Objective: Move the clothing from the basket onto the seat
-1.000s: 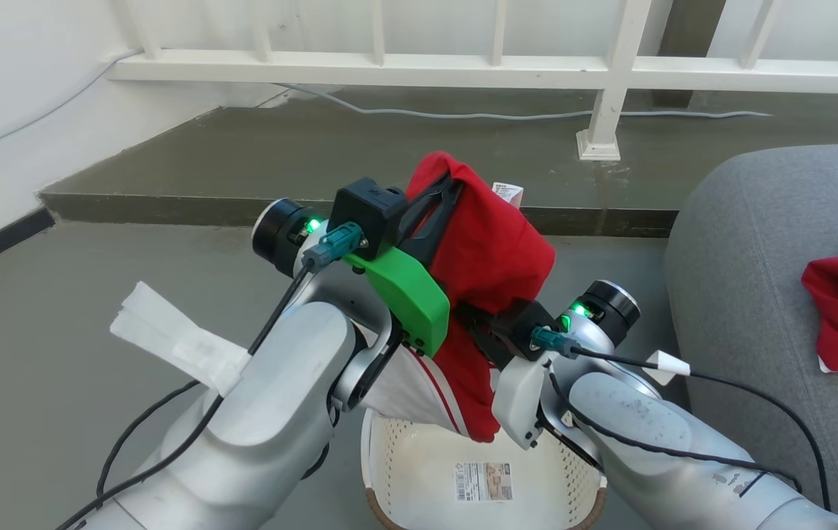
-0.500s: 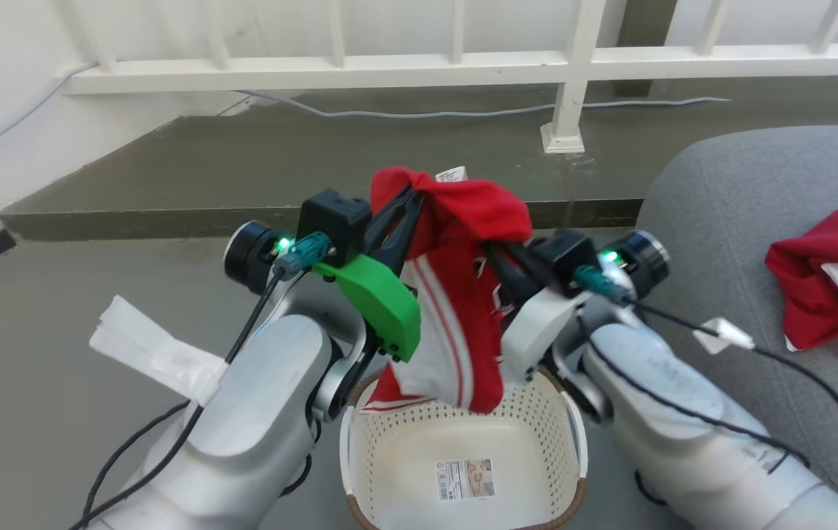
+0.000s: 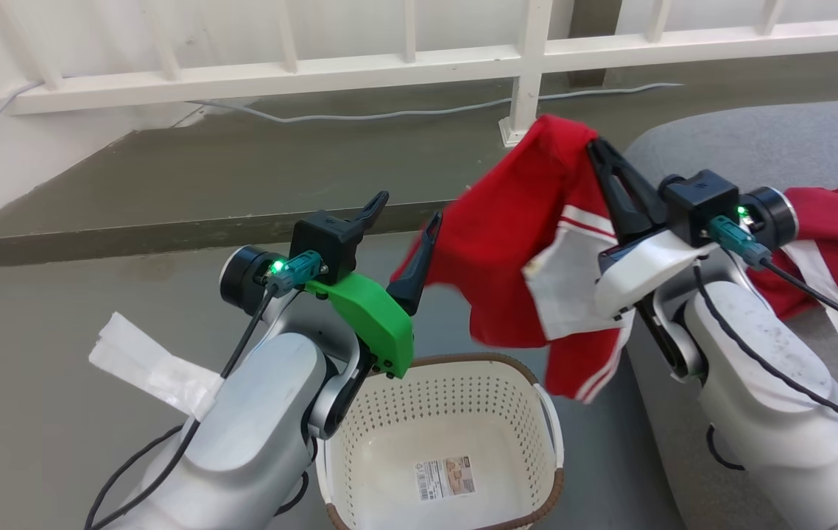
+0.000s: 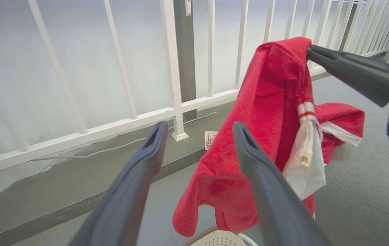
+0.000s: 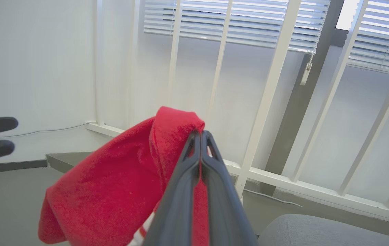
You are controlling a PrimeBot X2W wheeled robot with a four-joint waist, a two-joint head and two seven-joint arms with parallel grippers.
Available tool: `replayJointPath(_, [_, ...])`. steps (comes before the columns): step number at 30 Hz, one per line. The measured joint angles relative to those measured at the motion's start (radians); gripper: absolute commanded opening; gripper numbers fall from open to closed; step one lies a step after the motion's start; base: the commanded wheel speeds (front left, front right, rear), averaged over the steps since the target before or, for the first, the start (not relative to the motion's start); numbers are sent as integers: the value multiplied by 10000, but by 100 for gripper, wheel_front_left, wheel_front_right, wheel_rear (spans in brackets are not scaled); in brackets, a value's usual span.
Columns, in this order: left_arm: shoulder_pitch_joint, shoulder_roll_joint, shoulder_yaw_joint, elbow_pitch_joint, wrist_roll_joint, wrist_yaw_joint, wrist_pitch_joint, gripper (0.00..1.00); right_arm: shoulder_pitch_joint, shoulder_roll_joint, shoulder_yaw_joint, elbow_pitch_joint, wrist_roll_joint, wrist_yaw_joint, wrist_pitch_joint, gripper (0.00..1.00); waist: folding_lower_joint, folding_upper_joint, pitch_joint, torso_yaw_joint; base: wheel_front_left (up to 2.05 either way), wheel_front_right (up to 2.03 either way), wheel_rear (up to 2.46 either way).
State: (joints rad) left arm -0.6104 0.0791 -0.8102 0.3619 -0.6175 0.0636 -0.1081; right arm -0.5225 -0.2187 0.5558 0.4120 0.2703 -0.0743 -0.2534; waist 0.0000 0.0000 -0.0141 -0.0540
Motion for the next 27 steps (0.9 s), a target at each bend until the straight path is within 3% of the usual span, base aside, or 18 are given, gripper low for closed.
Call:
replayJointPath(14, [222, 19, -251, -280, 2, -25, -203, 100, 318, -811, -1062, -869, -265, -180, -2, 0, 0, 0, 80, -652, 0, 0, 0])
replayJointPath(27, [413, 6, -940, -685, 150, -284, -144, 100, 732, -1710, -2148, -1735, -431, -314, -12, 0, 0, 0, 245, -1996, 0, 0, 0])
